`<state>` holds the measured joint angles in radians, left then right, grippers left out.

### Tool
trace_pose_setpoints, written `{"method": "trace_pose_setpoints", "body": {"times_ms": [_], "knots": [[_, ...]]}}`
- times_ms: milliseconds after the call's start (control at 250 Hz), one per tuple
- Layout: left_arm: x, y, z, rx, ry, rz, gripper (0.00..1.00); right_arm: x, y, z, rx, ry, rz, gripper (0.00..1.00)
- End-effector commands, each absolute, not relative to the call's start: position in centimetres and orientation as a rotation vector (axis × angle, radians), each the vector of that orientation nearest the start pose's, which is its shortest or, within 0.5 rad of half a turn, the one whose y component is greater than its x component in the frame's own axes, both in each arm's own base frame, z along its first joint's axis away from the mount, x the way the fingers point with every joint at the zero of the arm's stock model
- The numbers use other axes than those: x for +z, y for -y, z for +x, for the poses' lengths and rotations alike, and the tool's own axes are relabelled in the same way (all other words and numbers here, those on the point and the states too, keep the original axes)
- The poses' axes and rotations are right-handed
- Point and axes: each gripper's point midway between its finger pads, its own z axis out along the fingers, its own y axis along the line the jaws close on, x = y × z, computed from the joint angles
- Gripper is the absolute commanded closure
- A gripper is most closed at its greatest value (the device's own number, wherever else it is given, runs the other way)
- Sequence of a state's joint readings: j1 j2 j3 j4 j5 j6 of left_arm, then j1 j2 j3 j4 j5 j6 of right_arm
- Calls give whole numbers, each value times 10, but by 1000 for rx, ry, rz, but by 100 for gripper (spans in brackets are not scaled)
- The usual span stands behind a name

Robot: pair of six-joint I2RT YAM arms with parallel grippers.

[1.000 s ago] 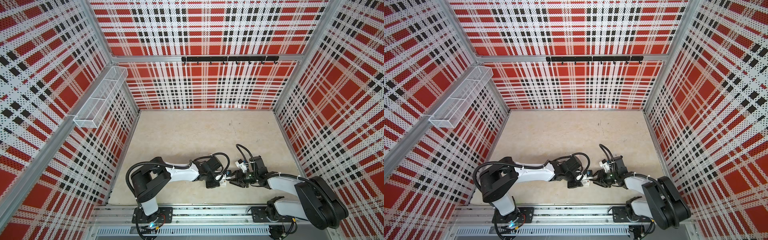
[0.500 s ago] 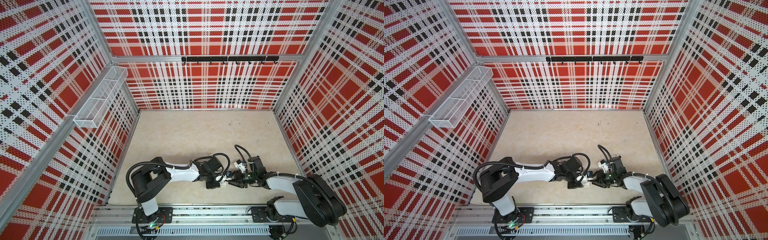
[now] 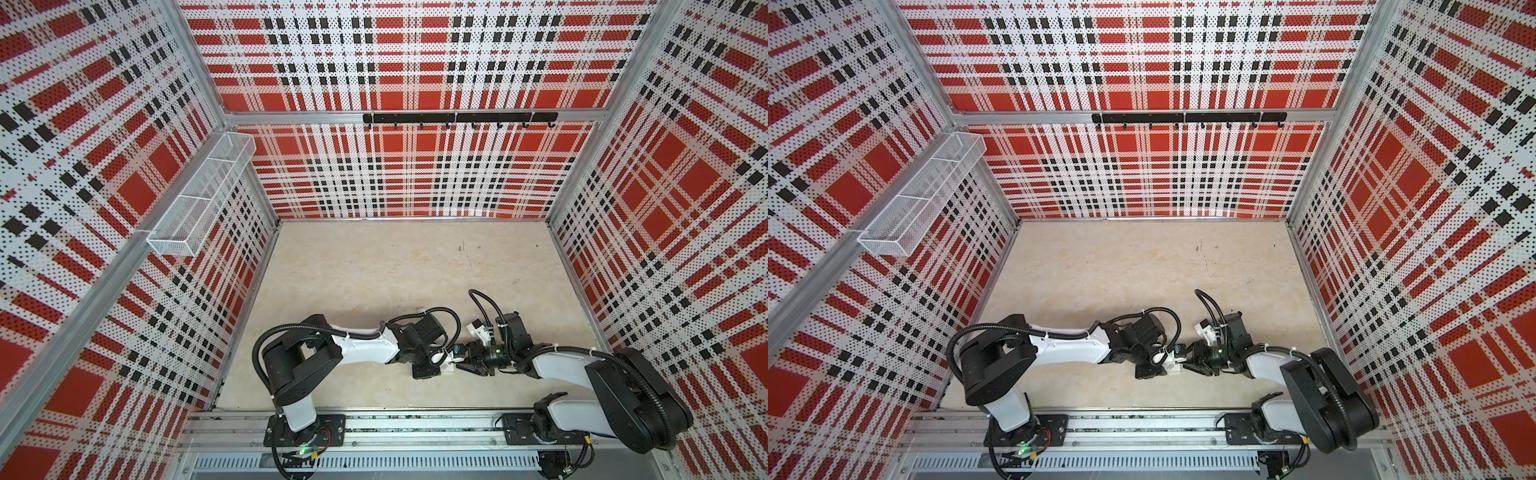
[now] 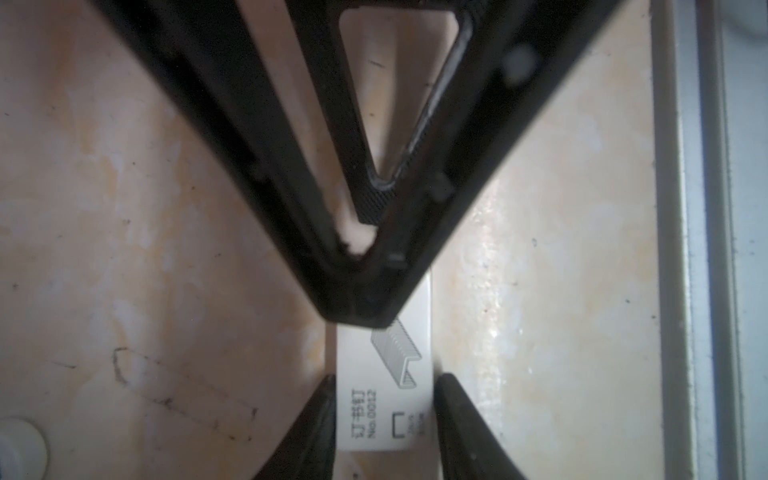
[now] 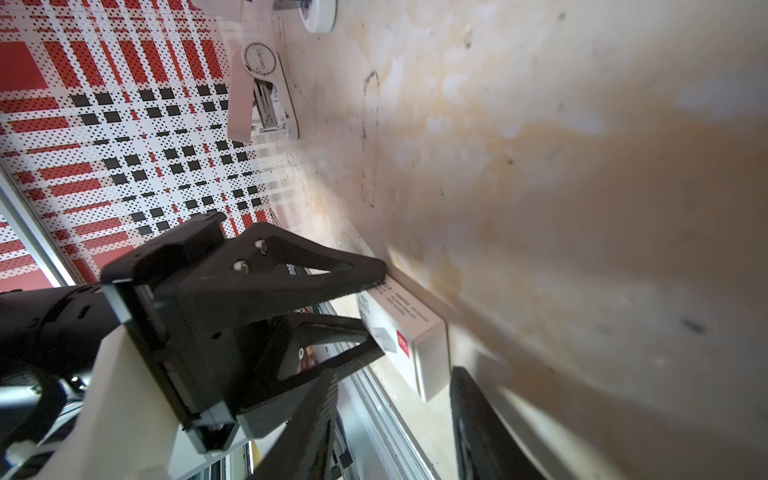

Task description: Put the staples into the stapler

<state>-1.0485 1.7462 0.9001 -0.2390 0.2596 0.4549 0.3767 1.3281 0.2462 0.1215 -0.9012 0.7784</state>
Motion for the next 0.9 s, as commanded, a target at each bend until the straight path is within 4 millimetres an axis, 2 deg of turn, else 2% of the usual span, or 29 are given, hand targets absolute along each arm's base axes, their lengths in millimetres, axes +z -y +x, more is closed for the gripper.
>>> {"method": "trace_pose_setpoints", "body": {"times_ms": [0, 348, 896], "knots": [[6, 352, 141, -546, -1932, 1978, 62, 35, -211, 160, 1582, -2701, 93, 54], [4, 352, 138, -543, -1935, 1984, 60, 35, -211, 154, 1591, -2719, 64, 54], [3, 354, 139, -536, -1934, 1985, 61, 39, -218, 156, 1606, -2713, 30, 54]]}}
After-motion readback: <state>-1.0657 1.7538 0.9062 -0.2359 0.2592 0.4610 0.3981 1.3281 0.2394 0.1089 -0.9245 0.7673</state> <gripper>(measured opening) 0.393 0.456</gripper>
